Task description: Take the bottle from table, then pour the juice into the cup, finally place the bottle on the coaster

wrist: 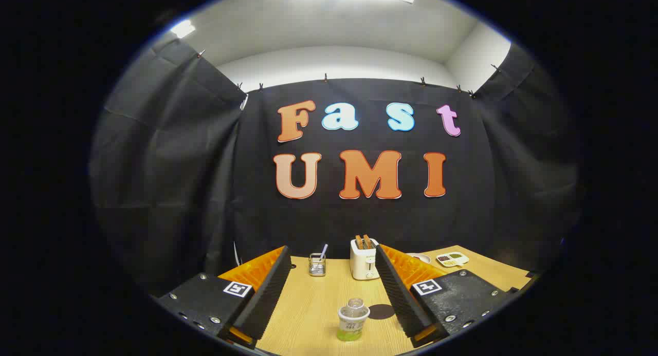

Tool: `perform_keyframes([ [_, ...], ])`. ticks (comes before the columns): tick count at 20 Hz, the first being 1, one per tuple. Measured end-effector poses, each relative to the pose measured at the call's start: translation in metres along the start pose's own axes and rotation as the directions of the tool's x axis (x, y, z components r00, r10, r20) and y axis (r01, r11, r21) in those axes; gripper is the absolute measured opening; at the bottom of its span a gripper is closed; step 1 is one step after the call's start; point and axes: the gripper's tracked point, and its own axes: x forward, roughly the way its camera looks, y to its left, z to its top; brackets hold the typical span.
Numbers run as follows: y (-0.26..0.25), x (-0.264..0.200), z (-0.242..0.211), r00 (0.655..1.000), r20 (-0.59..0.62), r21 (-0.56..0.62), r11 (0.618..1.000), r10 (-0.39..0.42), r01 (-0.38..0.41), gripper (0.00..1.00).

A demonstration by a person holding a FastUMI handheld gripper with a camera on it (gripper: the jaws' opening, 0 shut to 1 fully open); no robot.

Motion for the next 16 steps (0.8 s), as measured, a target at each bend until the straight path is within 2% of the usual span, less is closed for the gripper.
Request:
perform_keyframes([
  [16, 0.001, 0.005, -0.015, 1.000, -0.027, -0.011, 1.000, -0.003, 0.003, 0.97],
])
